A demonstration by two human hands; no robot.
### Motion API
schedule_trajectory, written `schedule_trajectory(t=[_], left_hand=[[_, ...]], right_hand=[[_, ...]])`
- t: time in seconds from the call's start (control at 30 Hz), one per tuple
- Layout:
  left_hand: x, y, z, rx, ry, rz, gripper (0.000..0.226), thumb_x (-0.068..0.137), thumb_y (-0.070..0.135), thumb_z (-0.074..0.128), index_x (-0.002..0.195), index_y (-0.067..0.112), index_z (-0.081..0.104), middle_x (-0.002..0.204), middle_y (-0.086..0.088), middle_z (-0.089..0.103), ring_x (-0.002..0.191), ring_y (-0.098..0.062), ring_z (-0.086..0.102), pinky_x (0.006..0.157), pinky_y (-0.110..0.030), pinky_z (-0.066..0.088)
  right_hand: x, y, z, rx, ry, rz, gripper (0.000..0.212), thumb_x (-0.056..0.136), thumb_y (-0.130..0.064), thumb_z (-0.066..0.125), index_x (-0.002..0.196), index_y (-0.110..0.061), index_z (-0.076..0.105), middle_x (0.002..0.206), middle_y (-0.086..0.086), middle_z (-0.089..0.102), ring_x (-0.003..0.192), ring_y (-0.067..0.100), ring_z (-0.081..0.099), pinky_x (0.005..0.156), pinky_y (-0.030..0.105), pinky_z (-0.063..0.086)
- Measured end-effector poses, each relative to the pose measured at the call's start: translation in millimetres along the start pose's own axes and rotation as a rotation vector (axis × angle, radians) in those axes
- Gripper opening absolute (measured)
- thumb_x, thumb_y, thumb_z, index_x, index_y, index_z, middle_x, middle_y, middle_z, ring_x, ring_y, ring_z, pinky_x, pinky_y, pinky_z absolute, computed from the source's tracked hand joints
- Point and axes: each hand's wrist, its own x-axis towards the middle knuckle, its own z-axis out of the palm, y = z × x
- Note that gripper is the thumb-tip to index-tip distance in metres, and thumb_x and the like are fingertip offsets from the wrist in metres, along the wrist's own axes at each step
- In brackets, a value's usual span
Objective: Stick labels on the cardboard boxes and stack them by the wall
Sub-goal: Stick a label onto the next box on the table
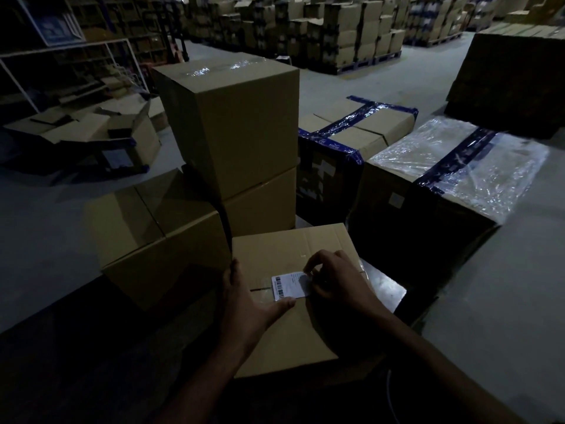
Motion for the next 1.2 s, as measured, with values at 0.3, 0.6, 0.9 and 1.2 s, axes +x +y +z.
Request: schedule_trajectory(t=[0.3,0.6,0.9,1.2], left_hand=[[4.1,-1.0,-1.3,-0.017,-0.009,0.039,0.138,0.053,0.059,0.091,0.159,0.025,0.009,0.161,0.000,0.021,0.142,-0.024,0.034,0.109,-0.050,0.042],[7.1,-6.5,-1.1,-0.005,-0.029,0.059,0.138,0.053,0.063,0.089,0.159,0.028,0.008,0.161,0.004,0.018,0.143,-0.022,0.031,0.110,-0.047,0.040],[10.9,-9.3,1.7,-0.012,-0.054,0.045,0.141,0.048,0.071,0.086,0.158,0.035,0.005,0.162,0.008,0.014,0.145,-0.023,0.029,0.109,-0.054,0.041],[12.5,-8.1,2.4,-0.037,-0.053,0.048,0.138,0.051,0.064,0.089,0.158,0.033,0.008,0.161,0.008,0.016,0.145,-0.023,0.029,0.110,-0.053,0.041]], right_hand=[[10.7,2.8,-11.2,0.125,-0.081,-0.048,0.027,0.083,-0.020,0.075,0.100,-0.022,0.054,0.107,-0.003,0.060,0.093,0.007,0.062,0.064,0.013,0.049],[16.0,3.3,-13.7,0.231,-0.130,-0.021,0.032,0.083,-0.009,0.074,0.088,-0.026,0.047,0.100,0.001,0.066,0.097,0.016,0.069,0.072,0.028,0.060],[0.6,1.6,-2.2,0.038,0.006,0.033,0.029,0.081,-0.026,0.077,0.096,-0.027,0.052,0.103,-0.006,0.054,0.093,0.009,0.055,0.068,0.013,0.044],[-1.7,-4.4,-6.3,0.022,-0.035,0.064,0.043,0.078,-0.031,0.079,0.109,-0.029,0.050,0.108,-0.012,0.047,0.093,0.001,0.053,0.066,0.006,0.044]])
